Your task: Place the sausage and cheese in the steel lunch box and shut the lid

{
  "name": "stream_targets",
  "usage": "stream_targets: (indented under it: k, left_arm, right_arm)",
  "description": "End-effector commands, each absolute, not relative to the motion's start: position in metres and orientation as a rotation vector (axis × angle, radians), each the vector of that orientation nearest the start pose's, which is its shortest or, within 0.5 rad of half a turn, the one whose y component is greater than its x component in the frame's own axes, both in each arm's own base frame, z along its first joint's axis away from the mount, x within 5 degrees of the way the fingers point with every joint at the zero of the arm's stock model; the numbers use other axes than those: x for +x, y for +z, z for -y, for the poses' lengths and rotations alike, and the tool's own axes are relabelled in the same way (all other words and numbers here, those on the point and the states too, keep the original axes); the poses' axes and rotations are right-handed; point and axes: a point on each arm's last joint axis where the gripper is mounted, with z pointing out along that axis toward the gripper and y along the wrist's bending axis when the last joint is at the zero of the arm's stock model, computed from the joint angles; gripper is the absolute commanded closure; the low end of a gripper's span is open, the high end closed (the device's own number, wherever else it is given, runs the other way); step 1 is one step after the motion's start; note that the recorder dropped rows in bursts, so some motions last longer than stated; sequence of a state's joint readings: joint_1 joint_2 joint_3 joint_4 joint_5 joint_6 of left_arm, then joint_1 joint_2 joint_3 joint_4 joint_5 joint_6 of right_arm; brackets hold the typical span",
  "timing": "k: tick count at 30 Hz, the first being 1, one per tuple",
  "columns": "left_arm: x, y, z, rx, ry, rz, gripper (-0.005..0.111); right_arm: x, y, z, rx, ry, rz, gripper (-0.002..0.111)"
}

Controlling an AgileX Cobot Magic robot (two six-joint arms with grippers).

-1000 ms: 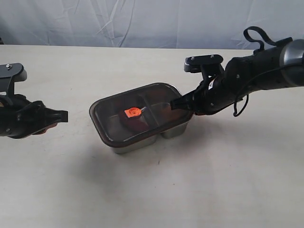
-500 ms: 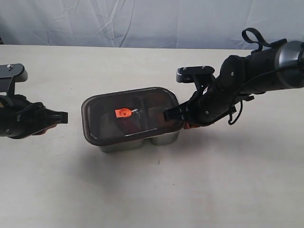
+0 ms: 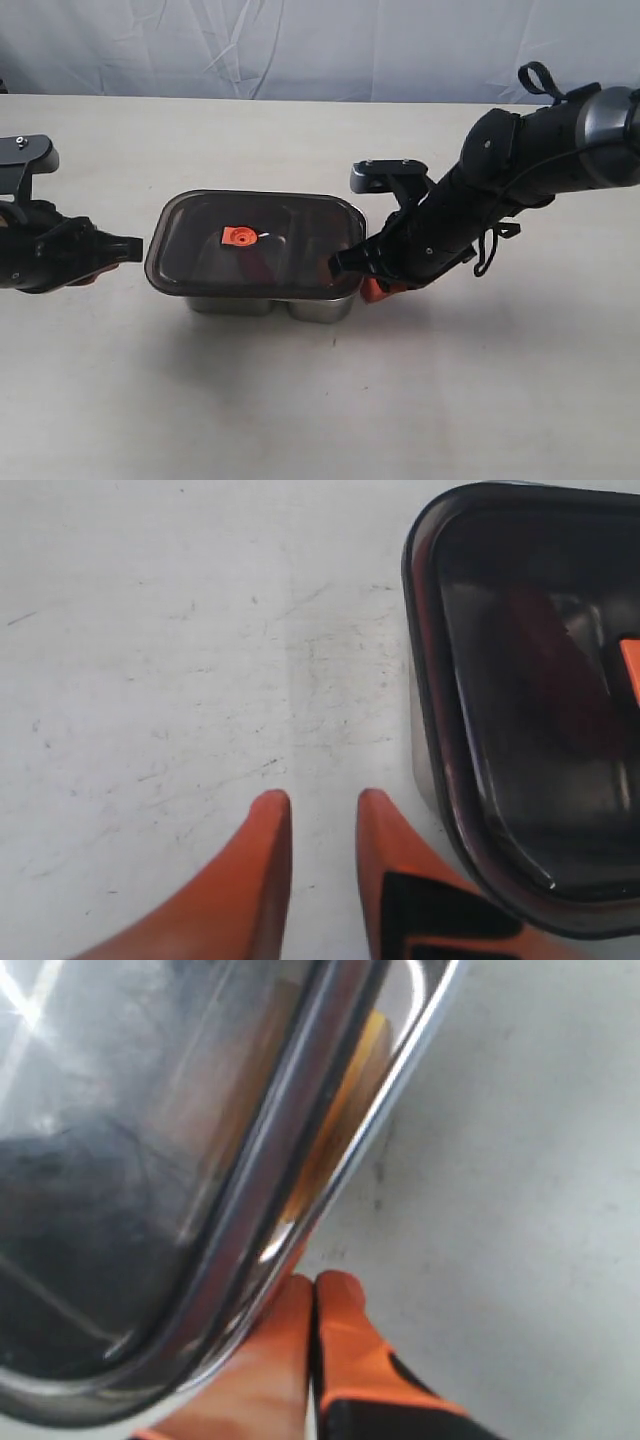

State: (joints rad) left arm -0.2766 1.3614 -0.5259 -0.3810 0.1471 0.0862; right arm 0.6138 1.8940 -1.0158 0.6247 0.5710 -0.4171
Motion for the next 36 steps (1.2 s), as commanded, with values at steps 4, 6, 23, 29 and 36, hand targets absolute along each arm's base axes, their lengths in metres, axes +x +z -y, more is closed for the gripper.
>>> stream_targets:
  k: [4, 6, 23, 29, 36]
  left_arm:
    - [0.227, 0.182, 0.067, 0.042, -0.277, -2.447, 0.083]
    - [0.23, 0.185, 0.066, 0.016, -0.278, -2.404, 0.083]
    - [0.258, 0.163, 0.094, 0.069, -0.282, -2.419, 0.086]
    - [0.263, 0.163, 0.094, 0.05, -0.28, -2.393, 0.086]
    - [0.264, 0.145, 0.105, 0.089, -0.273, -2.436, 0.086]
  right_arm:
    - [0.256, 0.144, -0.217, -0.803, 0.56, -2.865, 0.109]
    - [0.258, 0.152, -0.213, -0.768, 0.505, -2.842, 0.109]
    - [0.26, 0.175, -0.206, -0.749, 0.437, -2.763, 0.109]
    - [0.259, 0.176, -0.206, -0.758, 0.432, -2.763, 0.109]
    - [0.26, 0.176, -0.206, -0.747, 0.435, -2.754, 0.109]
